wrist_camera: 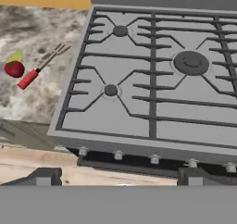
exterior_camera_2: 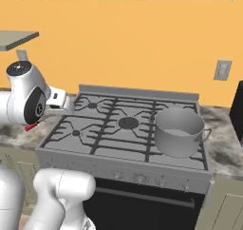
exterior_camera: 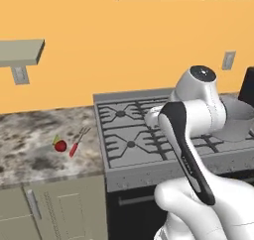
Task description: Put the tomato and lemon wedge in the pot. Retrieve the spatula and lightly stir the vegetables in the pot.
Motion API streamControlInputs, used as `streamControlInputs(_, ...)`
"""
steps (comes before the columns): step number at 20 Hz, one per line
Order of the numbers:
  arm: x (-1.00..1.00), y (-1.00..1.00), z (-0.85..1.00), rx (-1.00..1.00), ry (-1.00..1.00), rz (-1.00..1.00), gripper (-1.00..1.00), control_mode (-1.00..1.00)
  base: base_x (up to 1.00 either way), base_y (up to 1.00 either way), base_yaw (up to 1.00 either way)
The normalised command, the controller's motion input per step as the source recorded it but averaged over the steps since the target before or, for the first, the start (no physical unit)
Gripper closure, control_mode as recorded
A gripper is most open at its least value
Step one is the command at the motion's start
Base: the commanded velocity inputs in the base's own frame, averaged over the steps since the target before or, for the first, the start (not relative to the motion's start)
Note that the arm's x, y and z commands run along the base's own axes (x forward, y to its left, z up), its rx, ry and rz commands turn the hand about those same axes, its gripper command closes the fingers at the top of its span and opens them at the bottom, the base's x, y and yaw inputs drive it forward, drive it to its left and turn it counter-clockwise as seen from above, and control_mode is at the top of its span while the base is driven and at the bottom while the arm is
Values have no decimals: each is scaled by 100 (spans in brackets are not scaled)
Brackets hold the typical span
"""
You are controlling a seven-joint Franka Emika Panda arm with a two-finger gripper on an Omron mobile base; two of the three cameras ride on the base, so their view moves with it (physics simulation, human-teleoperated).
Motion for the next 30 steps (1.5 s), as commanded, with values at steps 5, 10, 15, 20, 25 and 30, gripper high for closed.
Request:
streamControlInputs(5,0,0,0,0,0,0,-100,100,0,100,-6)
streamControlInputs(10,3,57,0,-3,5,-2,-100,-100,0,40,-2)
streamControlInputs(15,40,76,-31,0,22,-1,-100,-100,0,0,0)
streamControlInputs(20,93,30,-80,0,24,0,-100,-100,0,0,0)
streamControlInputs(25,77,11,-60,1,0,1,-100,-100,0,0,0)
streamControlInputs(30,55,19,-69,0,6,18,-100,-100,0,0,0)
